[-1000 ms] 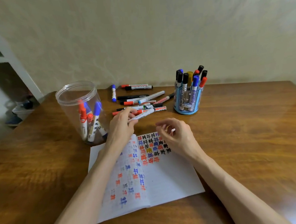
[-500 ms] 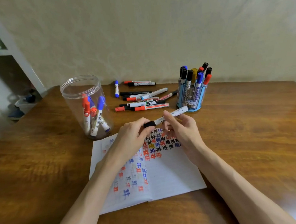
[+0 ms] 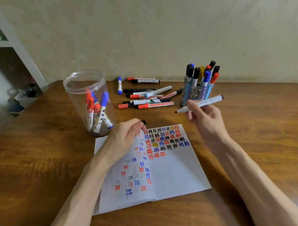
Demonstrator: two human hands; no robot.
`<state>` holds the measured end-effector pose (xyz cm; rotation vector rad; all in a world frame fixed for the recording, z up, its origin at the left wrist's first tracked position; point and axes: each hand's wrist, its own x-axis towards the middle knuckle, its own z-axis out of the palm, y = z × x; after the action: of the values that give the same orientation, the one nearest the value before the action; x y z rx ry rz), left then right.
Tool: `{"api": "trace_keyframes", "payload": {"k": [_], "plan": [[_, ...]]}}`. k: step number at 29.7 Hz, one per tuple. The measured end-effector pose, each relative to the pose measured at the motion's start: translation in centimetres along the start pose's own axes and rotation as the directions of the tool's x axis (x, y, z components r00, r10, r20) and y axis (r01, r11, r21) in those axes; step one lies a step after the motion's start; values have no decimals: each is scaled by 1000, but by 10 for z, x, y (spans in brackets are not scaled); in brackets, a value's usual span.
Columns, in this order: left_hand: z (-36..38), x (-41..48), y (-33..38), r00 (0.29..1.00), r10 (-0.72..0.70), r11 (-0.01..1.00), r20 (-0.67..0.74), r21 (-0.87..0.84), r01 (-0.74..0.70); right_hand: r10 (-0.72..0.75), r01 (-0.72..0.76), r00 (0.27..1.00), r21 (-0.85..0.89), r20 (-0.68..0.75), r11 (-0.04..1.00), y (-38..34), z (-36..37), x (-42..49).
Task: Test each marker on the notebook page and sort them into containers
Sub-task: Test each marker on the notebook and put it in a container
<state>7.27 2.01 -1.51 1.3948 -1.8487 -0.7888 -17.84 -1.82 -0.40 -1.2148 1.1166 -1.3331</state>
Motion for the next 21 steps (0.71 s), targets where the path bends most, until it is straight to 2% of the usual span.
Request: {"api": "trace_keyframes", "payload": {"k": [2,6,11,14,21], "plan": [[-3,1,-2,999,24,1000,-43,6,-24,8,-9,999,-13,-35,1000,-2,-9,3],[11,7,4,995,75,995,-65,72,-70,67,-54,995,-167,71,984,1,10,-9],[7,4,0,988,99,995,-116,15,-98,136,-123,990,-279,26,952,-1,16,-20],[9,3,0,984,106,994,-142,24,-103,155,-125,986,-349,59,929,3,17,-37],[15,2,0,985,109,993,-136,58,-102,7,32,996,-459,84,888,20,16,-57]]}}
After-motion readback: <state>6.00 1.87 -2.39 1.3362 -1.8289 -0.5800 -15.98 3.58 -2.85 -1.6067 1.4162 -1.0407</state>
